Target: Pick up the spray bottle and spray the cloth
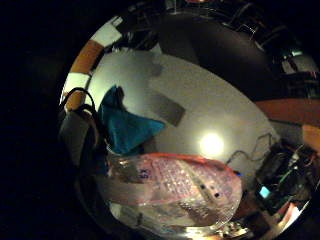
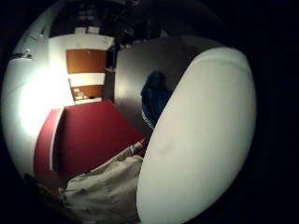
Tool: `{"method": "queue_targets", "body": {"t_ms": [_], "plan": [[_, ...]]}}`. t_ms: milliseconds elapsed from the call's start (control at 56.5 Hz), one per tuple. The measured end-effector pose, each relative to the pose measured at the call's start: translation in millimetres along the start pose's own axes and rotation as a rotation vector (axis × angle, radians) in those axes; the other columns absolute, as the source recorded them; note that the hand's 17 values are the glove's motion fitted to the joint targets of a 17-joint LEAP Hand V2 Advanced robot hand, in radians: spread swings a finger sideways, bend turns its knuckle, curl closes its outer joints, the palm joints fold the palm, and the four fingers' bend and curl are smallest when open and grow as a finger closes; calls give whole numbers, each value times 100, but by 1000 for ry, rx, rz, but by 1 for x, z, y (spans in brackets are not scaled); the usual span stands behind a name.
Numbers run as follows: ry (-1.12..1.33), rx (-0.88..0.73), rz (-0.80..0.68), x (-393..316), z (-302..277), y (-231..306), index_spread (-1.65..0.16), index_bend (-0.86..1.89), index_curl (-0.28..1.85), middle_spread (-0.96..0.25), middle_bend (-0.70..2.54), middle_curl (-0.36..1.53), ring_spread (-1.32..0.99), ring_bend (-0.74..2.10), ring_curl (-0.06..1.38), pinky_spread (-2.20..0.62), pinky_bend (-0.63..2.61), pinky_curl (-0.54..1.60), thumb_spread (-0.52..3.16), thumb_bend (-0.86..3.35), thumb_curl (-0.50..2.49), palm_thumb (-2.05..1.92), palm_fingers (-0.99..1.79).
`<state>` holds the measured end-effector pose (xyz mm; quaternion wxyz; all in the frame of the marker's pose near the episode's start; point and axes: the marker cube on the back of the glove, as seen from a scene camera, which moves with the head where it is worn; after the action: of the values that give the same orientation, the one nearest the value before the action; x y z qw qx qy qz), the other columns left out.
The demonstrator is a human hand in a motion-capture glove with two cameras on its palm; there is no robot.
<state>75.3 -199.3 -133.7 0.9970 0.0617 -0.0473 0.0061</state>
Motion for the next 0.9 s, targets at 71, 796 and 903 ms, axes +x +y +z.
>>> {"method": "queue_targets", "body": {"t_ms": [71,796,903], "plan": [[63,-53,-14,-23,4,5,-23,39,55,-20,60,53,-23,64,48,-26,36,39,-1,-3,71,105,137],[323,-295,-6,-134,115,43,-23,40,57,-20,62,53,-23,64,49,-27,38,39,-4,-3,73,104,136],[319,-302,-15,-140,115,48,-23,40,57,-20,62,53,-23,64,49,-27,38,39,-4,-3,73,104,136]]}}
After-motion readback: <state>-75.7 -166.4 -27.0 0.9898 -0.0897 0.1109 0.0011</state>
